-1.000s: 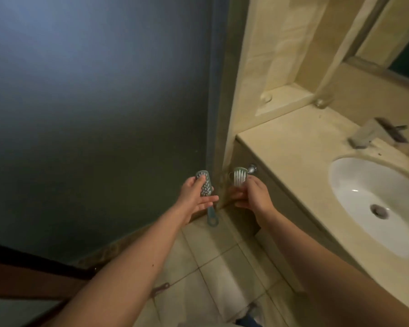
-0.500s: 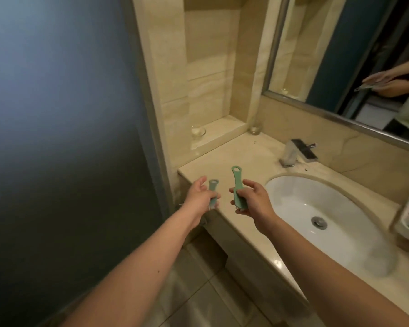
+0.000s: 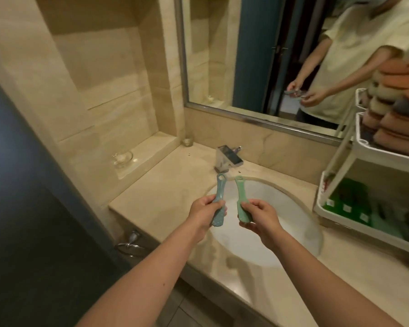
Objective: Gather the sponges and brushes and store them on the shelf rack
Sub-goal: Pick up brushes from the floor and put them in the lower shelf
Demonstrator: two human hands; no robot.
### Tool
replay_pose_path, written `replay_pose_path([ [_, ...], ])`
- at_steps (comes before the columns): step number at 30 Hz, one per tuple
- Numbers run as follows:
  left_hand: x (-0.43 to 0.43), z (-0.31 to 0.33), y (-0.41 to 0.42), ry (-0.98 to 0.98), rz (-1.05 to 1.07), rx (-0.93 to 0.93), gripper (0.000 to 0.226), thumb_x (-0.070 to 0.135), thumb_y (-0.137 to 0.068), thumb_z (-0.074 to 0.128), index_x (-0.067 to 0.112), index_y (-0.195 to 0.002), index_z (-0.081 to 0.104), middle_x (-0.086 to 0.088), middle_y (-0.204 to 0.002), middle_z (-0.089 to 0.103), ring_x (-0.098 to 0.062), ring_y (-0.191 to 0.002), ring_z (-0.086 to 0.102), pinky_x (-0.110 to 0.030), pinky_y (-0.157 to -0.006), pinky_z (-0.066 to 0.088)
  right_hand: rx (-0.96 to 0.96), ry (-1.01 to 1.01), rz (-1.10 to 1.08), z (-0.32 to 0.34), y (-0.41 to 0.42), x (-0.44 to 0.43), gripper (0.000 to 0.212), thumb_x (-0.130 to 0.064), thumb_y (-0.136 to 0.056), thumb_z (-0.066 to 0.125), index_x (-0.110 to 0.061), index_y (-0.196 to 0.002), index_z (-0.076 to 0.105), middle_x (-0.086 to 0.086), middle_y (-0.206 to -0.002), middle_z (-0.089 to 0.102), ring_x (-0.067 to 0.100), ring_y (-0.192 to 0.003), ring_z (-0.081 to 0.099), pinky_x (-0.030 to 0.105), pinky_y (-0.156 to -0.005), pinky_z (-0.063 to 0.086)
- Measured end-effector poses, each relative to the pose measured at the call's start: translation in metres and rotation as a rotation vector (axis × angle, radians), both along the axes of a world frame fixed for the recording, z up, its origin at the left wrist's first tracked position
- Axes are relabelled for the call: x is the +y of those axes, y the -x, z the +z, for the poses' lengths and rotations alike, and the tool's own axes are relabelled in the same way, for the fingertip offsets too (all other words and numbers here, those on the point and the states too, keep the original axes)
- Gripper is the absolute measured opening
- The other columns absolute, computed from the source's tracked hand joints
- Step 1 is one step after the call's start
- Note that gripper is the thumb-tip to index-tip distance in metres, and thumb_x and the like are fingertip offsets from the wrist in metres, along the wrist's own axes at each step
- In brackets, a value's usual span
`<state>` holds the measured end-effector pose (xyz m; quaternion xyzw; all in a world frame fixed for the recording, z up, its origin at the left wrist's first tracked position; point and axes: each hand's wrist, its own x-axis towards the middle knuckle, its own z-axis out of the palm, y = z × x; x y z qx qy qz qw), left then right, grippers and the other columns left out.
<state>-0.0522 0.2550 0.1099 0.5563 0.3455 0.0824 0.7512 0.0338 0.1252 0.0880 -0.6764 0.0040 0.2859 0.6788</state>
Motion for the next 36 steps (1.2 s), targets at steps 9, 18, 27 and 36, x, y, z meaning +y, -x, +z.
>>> replay_pose_path([
  [9,-0.035,-0.020,-0.078,0.083,-0.292,0.077,0.014,0.015,-0.096,0.056,0.012,-0.110,0.055,-0.008,-0.088,0.068,-0.020,-0.074,0.072,-0.032,-0.067,0.058,0.026,-0.015,-0.298,-0.009,-0.036,-0.049,0.010,-0.012,-0.090,0.063,-0.010,-0.100,0.063,0.010,-0.089,0.068,0.020,-0.075,0.066,0.029,-0.056,0.055],
  [18,-0.098,-0.025,-0.140,-0.090,-0.635,0.194,0.017,0.027,-0.098,0.053,0.012,-0.098,0.061,-0.012,-0.088,0.066,-0.020,-0.072,0.066,-0.028,-0.062,0.059,0.041,0.127,-0.706,-0.007,-0.047,-0.106,0.017,-0.015,-0.093,0.055,-0.010,-0.108,0.061,0.017,-0.108,0.060,0.034,-0.099,0.060,0.029,-0.056,0.052],
  [27,-0.180,-0.015,-0.173,-0.012,-0.861,0.266,0.015,0.023,-0.100,0.047,0.011,-0.096,0.055,-0.009,-0.087,0.058,-0.019,-0.078,0.057,-0.031,-0.080,0.053,0.119,0.150,-0.923,-0.006,-0.063,-0.194,0.022,-0.016,-0.091,0.053,-0.010,-0.110,0.061,0.016,-0.104,0.061,0.028,-0.087,0.060,0.029,-0.056,0.049],
  [36,-0.262,-0.020,-0.250,0.120,-0.781,0.209,0.012,0.016,-0.102,0.042,0.009,-0.107,0.051,-0.012,-0.107,0.067,-0.026,-0.084,0.065,-0.041,-0.087,0.054,-0.041,0.346,-0.854,-0.014,-0.153,-0.274,0.025,-0.012,-0.094,0.053,-0.009,-0.116,0.064,0.009,-0.106,0.067,0.026,-0.095,0.063,0.039,-0.079,0.056],
])
